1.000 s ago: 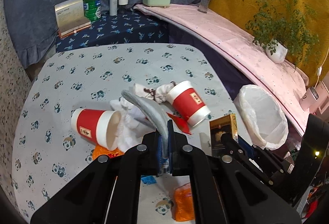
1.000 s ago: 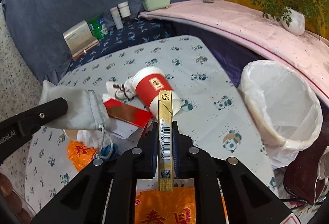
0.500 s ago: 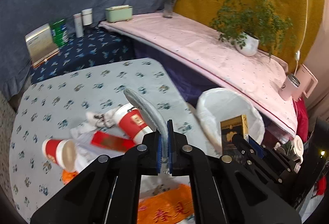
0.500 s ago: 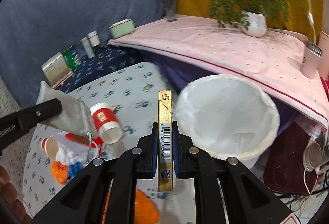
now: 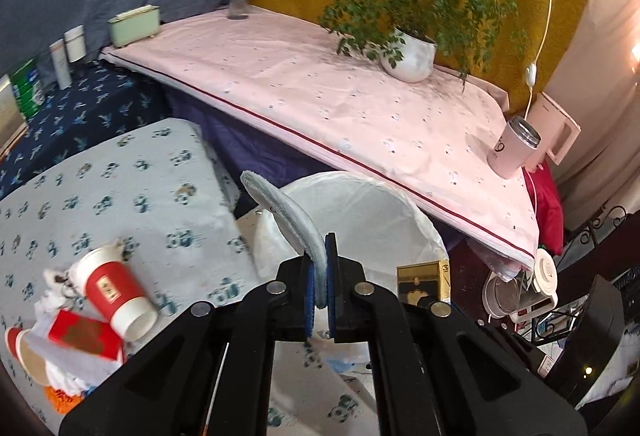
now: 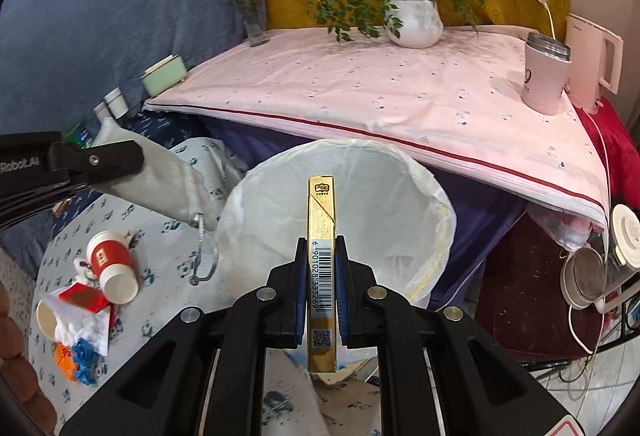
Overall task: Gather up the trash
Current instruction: 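Carry the box and cloth over the white bin and open both grippers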
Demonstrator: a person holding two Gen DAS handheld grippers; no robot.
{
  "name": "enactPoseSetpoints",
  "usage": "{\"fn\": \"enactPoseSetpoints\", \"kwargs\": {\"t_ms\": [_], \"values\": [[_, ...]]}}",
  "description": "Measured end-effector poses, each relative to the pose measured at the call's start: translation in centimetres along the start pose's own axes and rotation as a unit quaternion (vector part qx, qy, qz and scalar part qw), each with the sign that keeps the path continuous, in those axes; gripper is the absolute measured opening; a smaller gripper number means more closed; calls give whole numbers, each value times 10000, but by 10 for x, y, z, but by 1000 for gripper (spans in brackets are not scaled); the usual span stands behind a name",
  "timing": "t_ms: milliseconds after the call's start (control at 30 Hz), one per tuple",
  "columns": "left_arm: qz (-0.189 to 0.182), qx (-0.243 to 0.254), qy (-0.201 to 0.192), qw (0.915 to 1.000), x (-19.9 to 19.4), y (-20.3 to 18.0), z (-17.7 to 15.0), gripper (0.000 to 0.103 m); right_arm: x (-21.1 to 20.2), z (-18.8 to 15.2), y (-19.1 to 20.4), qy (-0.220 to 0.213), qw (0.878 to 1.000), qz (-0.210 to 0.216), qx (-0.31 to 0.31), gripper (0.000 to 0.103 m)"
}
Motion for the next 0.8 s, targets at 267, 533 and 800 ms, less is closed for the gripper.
{"fn": "enactPoseSetpoints", "kwargs": {"t_ms": [267,533,800], "values": [[-155,59,328,9993,44,-17,0,9,21,1,-21,97,9998,-92,176,12],[-8,6,144,9999,46,-6,5,59,30,3,-20,114,9997,-76,198,12],[236,-90,136,9996,44,13,0,59,38,6,-8,117,9999,-34,120,14]]}}
Point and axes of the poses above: each gripper's, at about its wrist camera, not at the fingertips, and x roughly the way its jaws point, y to its left, z to its top, the point moved 2 cm from there along x, roughly the way its jaws point, and after that the axes turned 4 degrees about -y, right-handed, at the moved point
